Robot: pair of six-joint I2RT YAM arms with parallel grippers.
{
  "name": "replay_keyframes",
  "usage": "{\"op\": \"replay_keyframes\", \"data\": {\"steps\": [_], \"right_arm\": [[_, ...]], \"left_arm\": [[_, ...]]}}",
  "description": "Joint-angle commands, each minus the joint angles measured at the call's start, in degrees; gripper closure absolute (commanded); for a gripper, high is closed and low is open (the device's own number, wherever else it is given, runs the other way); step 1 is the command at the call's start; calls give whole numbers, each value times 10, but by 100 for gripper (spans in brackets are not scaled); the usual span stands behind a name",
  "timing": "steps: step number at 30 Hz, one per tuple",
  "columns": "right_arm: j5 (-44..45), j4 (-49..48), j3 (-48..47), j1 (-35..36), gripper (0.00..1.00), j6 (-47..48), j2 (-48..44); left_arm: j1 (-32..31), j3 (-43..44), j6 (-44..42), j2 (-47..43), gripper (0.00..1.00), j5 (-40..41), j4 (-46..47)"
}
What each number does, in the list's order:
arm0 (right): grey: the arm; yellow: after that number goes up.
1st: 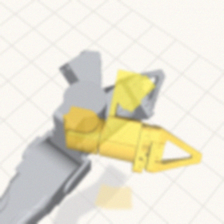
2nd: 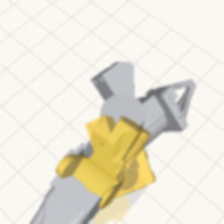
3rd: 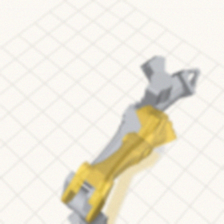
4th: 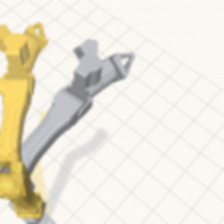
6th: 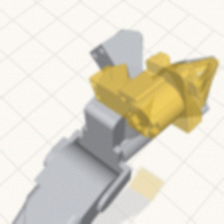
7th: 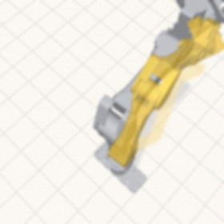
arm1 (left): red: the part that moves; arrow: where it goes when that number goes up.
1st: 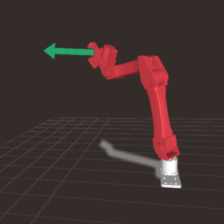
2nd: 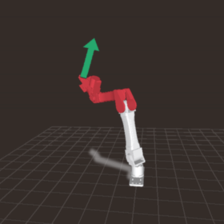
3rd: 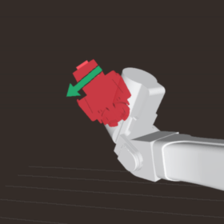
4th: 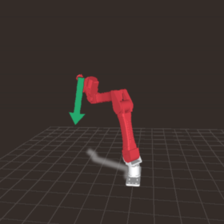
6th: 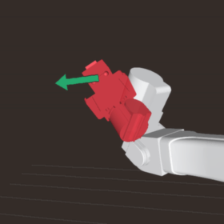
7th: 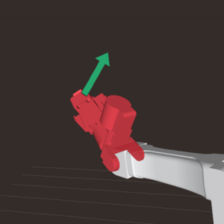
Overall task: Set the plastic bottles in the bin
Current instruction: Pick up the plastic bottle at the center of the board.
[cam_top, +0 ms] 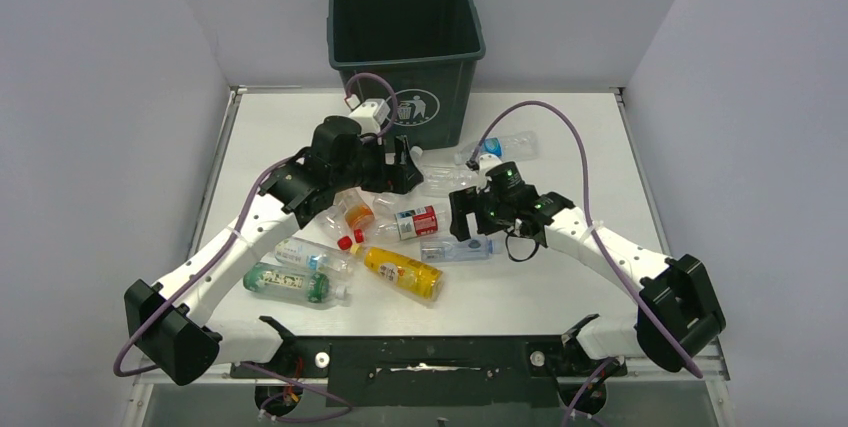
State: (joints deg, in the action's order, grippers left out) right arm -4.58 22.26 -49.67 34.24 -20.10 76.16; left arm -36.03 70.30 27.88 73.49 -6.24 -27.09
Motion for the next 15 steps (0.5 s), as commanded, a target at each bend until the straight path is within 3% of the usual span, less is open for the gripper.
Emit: {"op": "replay_keyframes", "data": {"steps": [1, 15], "right_arm": [[-25, -18, 5, 8, 0, 41, -8], [-13, -48, 29, 25, 0, 38, 36]], "left_arm": [[-4, 10, 1, -6, 15, -10, 36], [-12, 11, 0, 4, 15, -6, 34]]}}
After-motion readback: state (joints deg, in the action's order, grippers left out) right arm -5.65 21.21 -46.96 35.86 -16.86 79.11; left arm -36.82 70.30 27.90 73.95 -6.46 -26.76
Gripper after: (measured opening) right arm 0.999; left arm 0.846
